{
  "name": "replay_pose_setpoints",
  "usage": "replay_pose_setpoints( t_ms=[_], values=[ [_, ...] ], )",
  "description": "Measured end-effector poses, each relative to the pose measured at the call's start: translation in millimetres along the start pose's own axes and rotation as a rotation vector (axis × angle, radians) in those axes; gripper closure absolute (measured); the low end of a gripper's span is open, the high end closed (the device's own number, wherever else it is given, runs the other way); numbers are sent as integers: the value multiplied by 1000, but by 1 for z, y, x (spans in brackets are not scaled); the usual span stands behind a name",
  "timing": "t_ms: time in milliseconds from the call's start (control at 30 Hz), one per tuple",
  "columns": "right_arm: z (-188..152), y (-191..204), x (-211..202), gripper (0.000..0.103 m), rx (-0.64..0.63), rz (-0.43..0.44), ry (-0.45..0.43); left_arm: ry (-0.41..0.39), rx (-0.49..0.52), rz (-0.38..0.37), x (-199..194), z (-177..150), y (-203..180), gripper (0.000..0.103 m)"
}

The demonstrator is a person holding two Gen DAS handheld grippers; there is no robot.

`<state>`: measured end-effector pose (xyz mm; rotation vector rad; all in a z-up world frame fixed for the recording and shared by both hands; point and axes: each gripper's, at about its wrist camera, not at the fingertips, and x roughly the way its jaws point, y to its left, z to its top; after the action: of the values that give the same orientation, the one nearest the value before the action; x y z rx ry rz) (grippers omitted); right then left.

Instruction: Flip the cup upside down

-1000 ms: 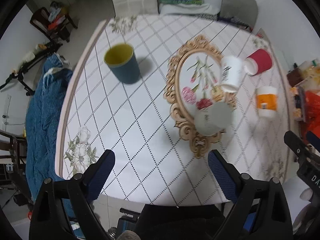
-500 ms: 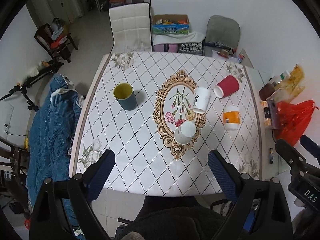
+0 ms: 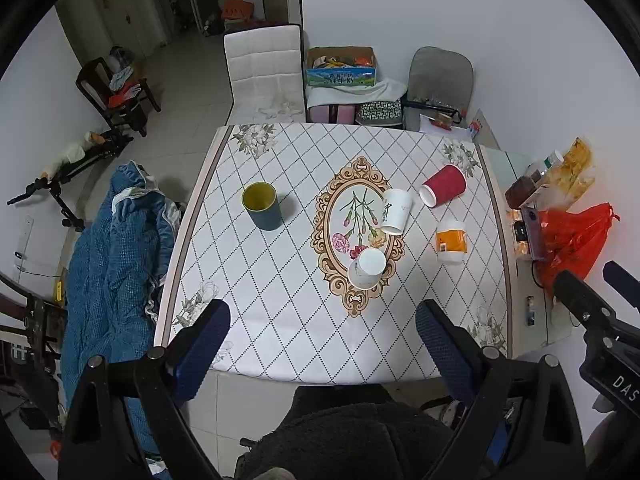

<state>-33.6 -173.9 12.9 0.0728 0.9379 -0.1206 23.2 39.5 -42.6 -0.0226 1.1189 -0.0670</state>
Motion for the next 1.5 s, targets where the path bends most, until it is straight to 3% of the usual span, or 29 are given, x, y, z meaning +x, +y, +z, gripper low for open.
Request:
replay_pose_setpoints(
  t_ms=[1500],
  values=[
    [-4, 10, 3, 7, -31, 38, 33, -32, -8, 43, -18, -8, 6, 8]
  ],
)
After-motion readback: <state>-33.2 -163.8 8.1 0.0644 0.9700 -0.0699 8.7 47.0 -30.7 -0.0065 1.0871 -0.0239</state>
